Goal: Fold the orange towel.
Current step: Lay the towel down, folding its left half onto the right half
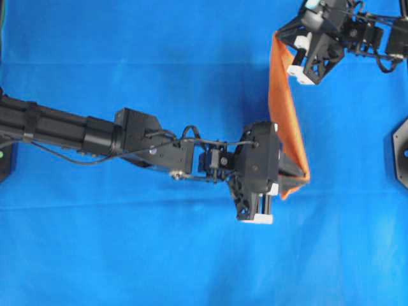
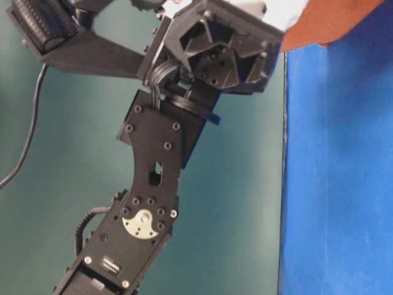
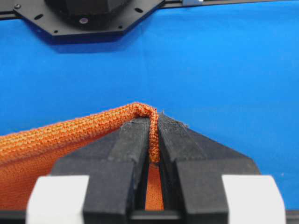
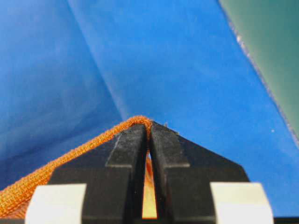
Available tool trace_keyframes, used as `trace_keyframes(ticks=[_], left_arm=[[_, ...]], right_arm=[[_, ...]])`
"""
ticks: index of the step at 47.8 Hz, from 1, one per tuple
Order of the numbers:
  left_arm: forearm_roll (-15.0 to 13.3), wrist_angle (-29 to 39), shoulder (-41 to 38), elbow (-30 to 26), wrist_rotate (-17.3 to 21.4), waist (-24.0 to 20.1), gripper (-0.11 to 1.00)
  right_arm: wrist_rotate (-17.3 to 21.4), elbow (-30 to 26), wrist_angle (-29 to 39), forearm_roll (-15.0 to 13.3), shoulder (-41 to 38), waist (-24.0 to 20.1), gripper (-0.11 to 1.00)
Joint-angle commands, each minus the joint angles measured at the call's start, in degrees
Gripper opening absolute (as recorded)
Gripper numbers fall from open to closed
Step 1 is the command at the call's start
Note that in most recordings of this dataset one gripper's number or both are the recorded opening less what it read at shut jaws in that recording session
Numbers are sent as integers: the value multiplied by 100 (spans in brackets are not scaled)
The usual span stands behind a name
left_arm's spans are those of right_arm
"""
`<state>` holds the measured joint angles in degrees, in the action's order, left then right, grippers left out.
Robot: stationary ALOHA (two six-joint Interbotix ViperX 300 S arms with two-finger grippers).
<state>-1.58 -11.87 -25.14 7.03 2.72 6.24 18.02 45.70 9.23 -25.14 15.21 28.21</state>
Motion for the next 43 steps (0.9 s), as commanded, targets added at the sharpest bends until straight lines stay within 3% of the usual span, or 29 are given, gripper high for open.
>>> trace_keyframes(ticks=[1,15,29,43], left_arm=[[-18,-132,299,132,-35,97,1],[-44,-369,1195,1529,-439,264,1],[-70,-580,1793,2804,-1424,299,1],[-70,-659,1916,3129,-1916,325,1]], right_arm=[[18,-352,-105,0,-264,44,3],[26,-1292,-264,0,-1582,-220,3],[26,-1564,-343,0,-1863,-272,3],[26,-1573,-466,9,-1898,-308,3]])
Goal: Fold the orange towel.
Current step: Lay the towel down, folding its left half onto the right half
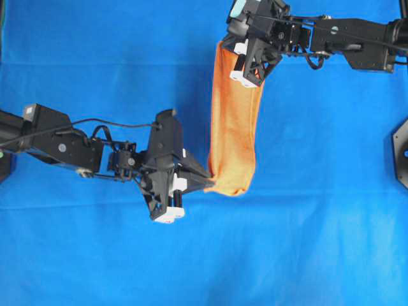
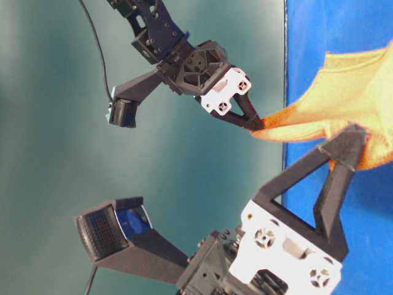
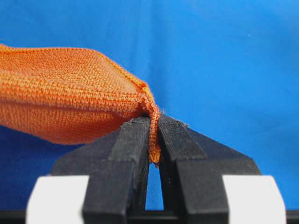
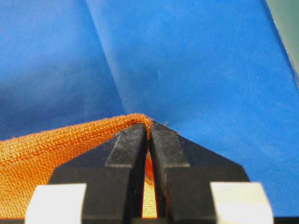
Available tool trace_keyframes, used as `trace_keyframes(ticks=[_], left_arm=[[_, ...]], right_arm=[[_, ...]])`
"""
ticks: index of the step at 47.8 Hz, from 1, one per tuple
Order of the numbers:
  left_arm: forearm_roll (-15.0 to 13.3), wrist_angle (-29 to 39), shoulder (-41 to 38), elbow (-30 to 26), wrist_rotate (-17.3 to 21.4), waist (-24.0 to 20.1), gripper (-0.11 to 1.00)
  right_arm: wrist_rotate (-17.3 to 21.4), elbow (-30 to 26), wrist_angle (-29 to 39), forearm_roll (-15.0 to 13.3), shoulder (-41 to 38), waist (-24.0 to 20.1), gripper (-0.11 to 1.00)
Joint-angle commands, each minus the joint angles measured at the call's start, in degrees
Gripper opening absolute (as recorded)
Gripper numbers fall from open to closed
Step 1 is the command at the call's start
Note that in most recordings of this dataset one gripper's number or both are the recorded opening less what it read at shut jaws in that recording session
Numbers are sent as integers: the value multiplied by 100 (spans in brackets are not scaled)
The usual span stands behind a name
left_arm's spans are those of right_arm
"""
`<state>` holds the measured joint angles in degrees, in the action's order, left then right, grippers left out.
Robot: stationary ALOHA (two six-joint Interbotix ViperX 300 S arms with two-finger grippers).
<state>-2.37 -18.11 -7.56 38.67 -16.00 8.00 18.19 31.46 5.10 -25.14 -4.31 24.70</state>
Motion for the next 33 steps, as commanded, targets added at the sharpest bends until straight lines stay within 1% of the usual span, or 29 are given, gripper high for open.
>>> trace_keyframes(ticks=[1,20,23,28,33], left_arm=[[9,-35,158,-26,-53,158,1],[9,35,105,-79,-70,123,2],[9,35,105,-97,-62,105,5],[9,35,105,-114,-62,105,18],[9,35,97,-132,-62,105,36]], right_arm=[[9,-149,-62,9,53,44,3],[0,-149,-62,9,-18,9,3],[-18,-141,-53,9,-18,0,3],[-53,-141,-44,9,-18,-18,3],[-88,-132,-44,-9,-18,-35,4]])
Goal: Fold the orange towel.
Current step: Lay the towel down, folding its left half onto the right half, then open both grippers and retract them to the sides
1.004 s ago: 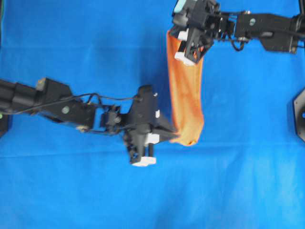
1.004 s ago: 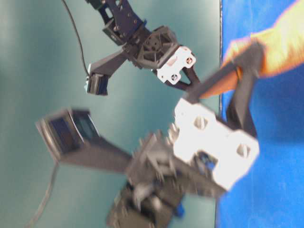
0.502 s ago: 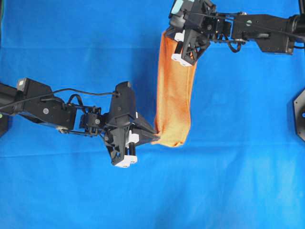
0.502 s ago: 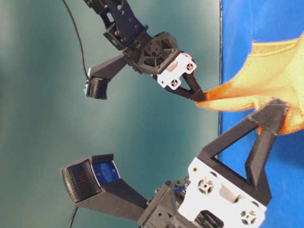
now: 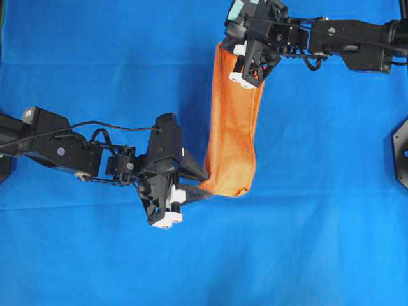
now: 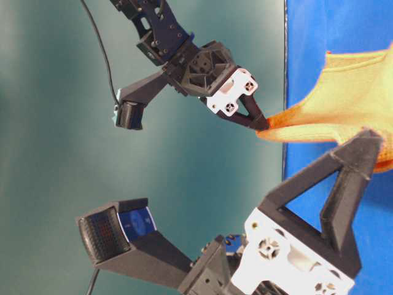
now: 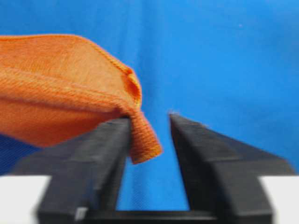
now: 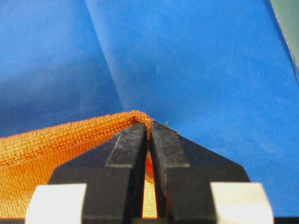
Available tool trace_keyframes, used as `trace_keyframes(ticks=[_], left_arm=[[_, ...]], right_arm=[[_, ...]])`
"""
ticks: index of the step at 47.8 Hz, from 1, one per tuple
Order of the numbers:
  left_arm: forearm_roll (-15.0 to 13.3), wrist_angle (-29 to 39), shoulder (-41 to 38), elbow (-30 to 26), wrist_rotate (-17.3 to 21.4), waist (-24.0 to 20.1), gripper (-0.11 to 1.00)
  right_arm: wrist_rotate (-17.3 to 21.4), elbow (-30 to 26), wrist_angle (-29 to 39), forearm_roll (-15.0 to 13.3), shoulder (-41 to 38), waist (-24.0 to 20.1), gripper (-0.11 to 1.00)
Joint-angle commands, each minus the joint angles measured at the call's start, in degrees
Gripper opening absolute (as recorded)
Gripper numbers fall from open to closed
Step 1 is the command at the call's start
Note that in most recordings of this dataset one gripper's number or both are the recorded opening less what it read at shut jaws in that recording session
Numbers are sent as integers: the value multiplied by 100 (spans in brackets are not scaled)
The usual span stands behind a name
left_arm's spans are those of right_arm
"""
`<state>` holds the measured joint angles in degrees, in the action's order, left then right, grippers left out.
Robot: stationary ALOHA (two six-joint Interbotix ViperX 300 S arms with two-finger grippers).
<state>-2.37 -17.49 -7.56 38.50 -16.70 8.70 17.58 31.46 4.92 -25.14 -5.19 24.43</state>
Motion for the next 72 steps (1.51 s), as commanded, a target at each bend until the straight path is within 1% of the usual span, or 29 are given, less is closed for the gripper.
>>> trace_keyframes(ticks=[1,2,3,9,11,13,14,19,23,27,35,42,47,52,61,66,72], left_arm=[[9,-26,105,-123,9,26,39],[9,-26,105,-132,9,26,41],[9,-26,105,-141,9,26,44],[26,-18,123,-229,88,26,55],[35,0,141,-255,114,18,60],[35,53,176,-272,132,-9,63],[44,79,202,-272,141,-26,65],[44,334,422,-229,185,-105,74],[62,633,773,-176,264,-132,78],[70,765,1151,-79,431,-141,77],[70,773,1934,255,853,-272,77],[70,765,2584,510,1072,-439,77],[70,729,2971,729,1151,-606,77],[70,571,3296,1020,1169,-844,77],[70,545,3762,1450,1187,-1160,77],[70,475,3929,1670,1187,-1266,77],[70,325,4025,1846,1187,-1292,77]], right_arm=[[-44,-123,-26,-26,70,-18,4],[-53,-123,-26,-26,70,-26,5],[-70,-123,-26,-44,79,-44,10],[-220,-105,-26,-185,97,-132,47],[-272,-97,-26,-193,123,-158,58],[-290,-97,-18,-202,158,-193,64],[-308,-88,-18,-193,176,-202,64],[-316,-18,0,-202,325,-281,54],[-316,114,9,-202,545,-369,55],[-308,272,9,-202,791,-475,55],[-229,694,-26,-193,1468,-694,55],[-202,1187,-88,-114,2153,-844,55],[-167,1573,-255,26,2637,-932,55],[-44,1995,-501,167,3120,-1028,55],[272,2549,-765,229,3823,-1371,55],[431,2716,-932,220,3999,-1538,55],[510,2795,-1020,229,3999,-1582,55]])
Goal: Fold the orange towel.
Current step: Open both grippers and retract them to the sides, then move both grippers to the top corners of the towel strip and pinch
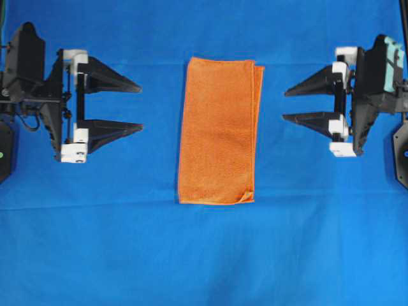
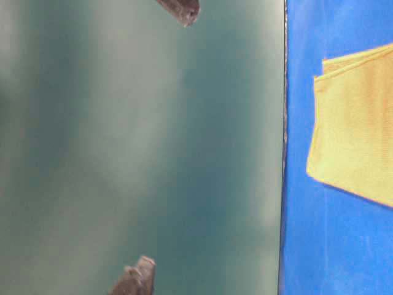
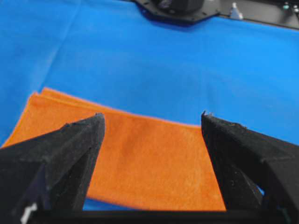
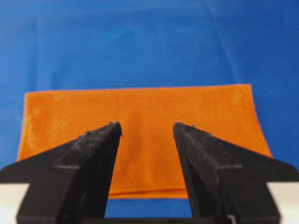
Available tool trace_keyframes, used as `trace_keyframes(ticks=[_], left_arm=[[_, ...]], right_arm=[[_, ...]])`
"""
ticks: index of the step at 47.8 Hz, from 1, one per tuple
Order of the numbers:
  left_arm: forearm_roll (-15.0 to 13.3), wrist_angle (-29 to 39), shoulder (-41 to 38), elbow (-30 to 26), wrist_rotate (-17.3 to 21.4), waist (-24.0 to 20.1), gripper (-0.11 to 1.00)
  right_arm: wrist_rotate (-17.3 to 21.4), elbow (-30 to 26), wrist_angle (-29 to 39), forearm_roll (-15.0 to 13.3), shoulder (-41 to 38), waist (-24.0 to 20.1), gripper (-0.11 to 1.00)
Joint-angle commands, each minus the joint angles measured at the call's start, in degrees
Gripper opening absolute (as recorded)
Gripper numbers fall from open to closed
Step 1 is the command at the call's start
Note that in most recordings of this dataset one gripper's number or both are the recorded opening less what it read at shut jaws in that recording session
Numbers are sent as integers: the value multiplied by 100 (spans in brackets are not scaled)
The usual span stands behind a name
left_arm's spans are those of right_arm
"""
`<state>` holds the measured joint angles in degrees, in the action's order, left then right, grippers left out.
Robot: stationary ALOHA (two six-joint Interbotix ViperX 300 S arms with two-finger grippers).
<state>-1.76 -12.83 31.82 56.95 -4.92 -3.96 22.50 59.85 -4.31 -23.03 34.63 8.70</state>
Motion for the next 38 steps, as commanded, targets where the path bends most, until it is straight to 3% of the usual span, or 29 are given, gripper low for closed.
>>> trace_keyframes(ticks=[1,27,38], left_arm=[[9,-158,105,26,9,-35,77],[9,-299,62,44,0,-79,77],[9,-589,-844,-334,18,-659,77]], right_arm=[[18,-44,-97,9,9,-18,55],[62,-88,-123,18,-53,26,55],[62,-272,-308,26,-519,721,55]])
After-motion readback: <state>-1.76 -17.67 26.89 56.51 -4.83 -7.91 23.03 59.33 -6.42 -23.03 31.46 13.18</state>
